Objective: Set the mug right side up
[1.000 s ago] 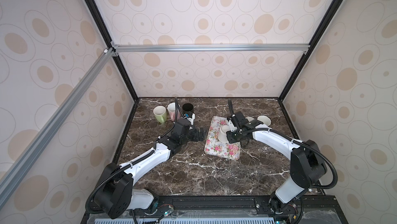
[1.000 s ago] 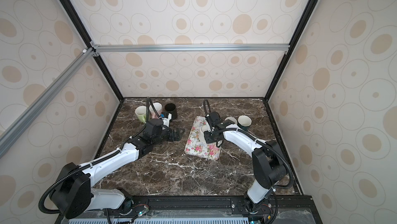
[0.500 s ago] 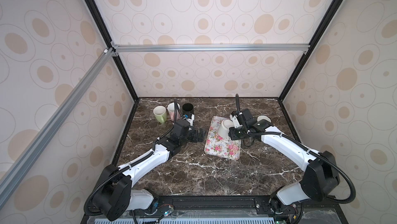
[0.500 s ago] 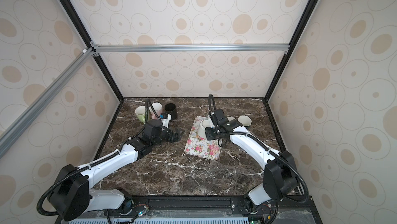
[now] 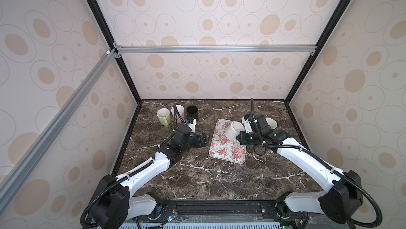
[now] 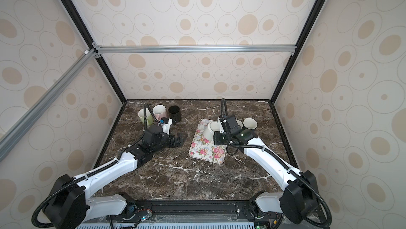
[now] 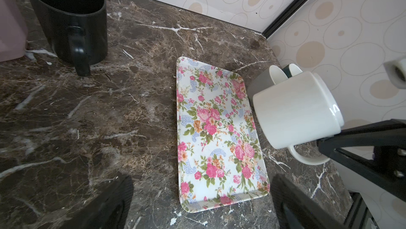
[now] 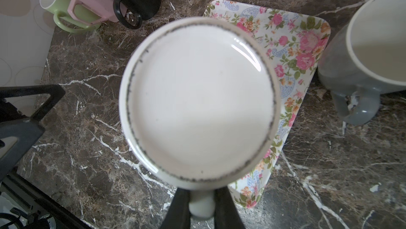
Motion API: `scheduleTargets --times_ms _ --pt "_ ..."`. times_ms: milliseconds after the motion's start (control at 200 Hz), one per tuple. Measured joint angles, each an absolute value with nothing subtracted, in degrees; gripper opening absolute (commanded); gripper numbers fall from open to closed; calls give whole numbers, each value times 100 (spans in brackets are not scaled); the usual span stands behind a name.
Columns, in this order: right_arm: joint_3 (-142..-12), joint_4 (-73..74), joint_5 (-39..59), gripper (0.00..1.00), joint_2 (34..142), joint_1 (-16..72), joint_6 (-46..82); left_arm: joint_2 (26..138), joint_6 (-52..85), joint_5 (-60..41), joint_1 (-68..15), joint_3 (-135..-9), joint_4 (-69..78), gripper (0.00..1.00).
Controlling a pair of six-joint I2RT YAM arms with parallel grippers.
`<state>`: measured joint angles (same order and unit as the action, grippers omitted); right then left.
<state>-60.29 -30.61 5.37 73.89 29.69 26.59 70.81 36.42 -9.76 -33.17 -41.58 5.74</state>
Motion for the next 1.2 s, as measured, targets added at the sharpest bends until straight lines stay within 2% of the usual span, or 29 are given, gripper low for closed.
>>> scheduleTargets --times_ms 315,1200 --pt "-6016 -2869 838 0 7387 2926 3050 6497 4482 -1468 -3317 -3162 1406 98" --pt "-6016 -2421 930 0 7354 2908 3599 6919 5802 -2447 -3500 -2832 3258 98"
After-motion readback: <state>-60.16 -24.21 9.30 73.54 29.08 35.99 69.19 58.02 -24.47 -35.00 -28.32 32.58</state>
